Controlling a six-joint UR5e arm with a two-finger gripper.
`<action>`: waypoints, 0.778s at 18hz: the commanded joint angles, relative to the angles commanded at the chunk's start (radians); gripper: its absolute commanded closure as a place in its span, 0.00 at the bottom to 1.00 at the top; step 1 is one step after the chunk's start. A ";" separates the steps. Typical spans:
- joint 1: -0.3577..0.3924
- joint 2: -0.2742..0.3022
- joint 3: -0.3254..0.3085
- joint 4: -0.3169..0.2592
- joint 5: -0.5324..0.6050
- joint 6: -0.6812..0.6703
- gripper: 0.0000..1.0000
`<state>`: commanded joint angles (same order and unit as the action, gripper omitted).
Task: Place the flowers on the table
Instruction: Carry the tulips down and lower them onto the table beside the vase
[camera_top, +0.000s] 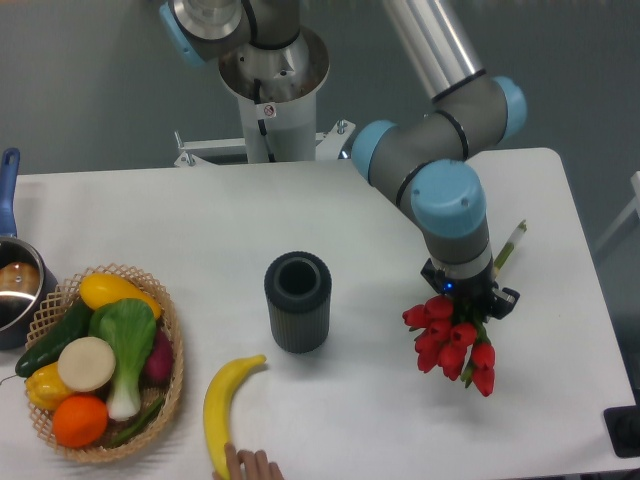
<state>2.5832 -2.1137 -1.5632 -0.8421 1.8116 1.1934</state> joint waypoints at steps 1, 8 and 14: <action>0.000 -0.008 0.005 0.000 0.000 -0.002 0.53; 0.000 -0.066 0.032 0.023 0.000 -0.011 0.53; 0.000 -0.083 0.040 0.025 -0.002 -0.011 0.45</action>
<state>2.5832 -2.1967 -1.5233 -0.8176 1.8101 1.1827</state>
